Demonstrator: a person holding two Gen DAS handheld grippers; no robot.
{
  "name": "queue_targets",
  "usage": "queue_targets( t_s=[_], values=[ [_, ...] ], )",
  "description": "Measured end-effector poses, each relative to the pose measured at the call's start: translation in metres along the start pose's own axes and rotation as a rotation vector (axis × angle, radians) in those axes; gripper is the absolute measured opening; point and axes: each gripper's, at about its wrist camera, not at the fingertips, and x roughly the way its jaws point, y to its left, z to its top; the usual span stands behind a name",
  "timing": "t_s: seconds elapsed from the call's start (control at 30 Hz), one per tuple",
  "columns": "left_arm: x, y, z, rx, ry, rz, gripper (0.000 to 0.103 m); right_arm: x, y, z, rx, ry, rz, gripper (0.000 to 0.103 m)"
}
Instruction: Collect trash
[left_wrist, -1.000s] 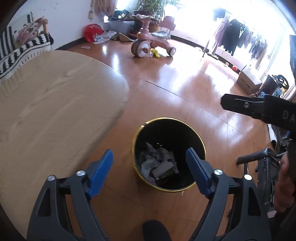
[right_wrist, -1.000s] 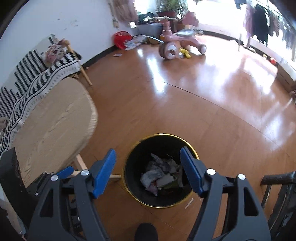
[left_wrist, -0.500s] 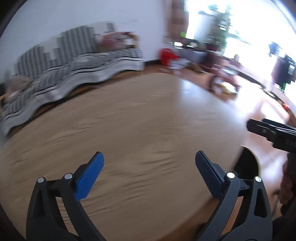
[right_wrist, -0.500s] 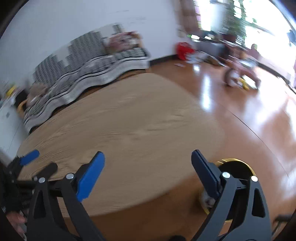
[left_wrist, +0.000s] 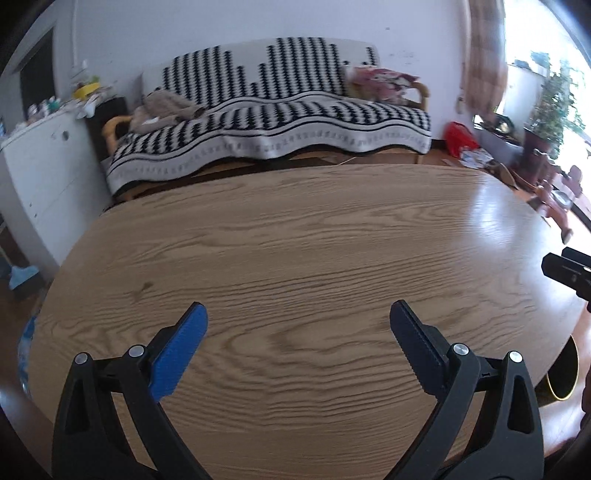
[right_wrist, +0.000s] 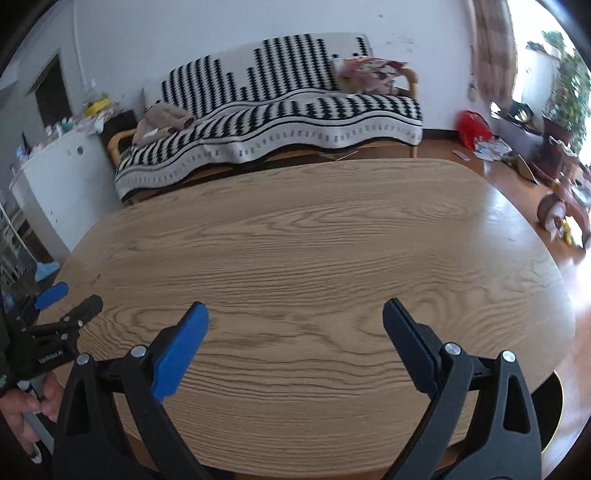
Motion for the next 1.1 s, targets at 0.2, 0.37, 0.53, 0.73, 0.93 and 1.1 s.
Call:
queue_targets(
  t_s=[0.2,0.37,0.53,0.73,0.93,1.1],
  values=[
    [0.002,0.020,-0.004,-0.016,0.003,0.011,0.096,0.014,0.018,-0.002,-0.028,0.013,-0.009,0.092],
    [0.001,0.016,-0.004,-0.010,-0.003,-0.001,0.096,0.013,0.009,-0.006,-0.022,0.017,-0.012,0.092],
    [0.002,0.008,-0.003,0.010,-0.006,-0.007,0.096,0.008,0.003,-0.007,-0.020,0.017,-0.017,0.092],
    [0.003,0.003,-0.004,0.018,-0.003,-0.009,0.096,0.005,-0.002,-0.009,-0.017,0.015,-0.015,0.092],
    [0.005,0.002,-0.003,0.018,-0.001,-0.012,0.096,0.002,-0.007,-0.010,-0.019,0.015,-0.020,0.092],
    [0.005,0.000,-0.003,0.024,0.000,-0.011,0.096,0.000,-0.010,-0.010,-0.013,0.013,-0.023,0.092]
  ],
)
